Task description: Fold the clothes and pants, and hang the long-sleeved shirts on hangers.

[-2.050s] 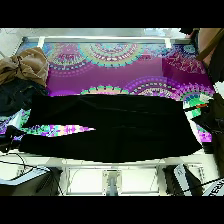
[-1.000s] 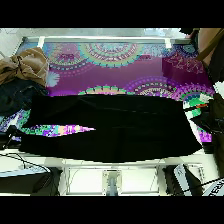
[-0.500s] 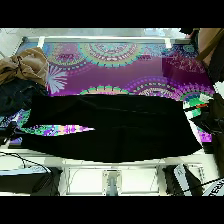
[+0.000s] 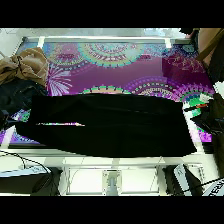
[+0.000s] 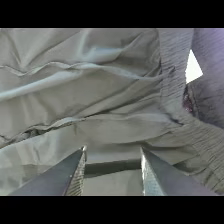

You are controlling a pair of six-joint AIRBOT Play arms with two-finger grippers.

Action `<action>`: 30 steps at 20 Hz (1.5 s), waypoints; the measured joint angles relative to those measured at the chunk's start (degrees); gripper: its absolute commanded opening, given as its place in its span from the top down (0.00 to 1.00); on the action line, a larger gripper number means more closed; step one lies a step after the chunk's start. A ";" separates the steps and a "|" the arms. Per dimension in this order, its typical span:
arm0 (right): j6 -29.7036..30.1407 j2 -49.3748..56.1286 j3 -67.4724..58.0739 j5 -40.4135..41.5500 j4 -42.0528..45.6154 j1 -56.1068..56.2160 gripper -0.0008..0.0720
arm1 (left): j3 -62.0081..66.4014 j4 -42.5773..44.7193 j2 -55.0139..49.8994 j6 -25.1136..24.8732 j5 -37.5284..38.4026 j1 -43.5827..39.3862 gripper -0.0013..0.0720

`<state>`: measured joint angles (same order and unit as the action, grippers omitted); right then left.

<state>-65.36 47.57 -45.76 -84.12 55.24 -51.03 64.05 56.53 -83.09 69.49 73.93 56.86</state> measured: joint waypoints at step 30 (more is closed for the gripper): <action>9.16 2.64 7.19 1.62 2.29 -33.07 0.45 | -23.10 -11.82 7.13 -5.22 -4.90 21.70 0.13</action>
<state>-56.21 50.22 -38.57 -82.50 57.54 -84.09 40.95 44.71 -75.96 64.27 69.04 78.56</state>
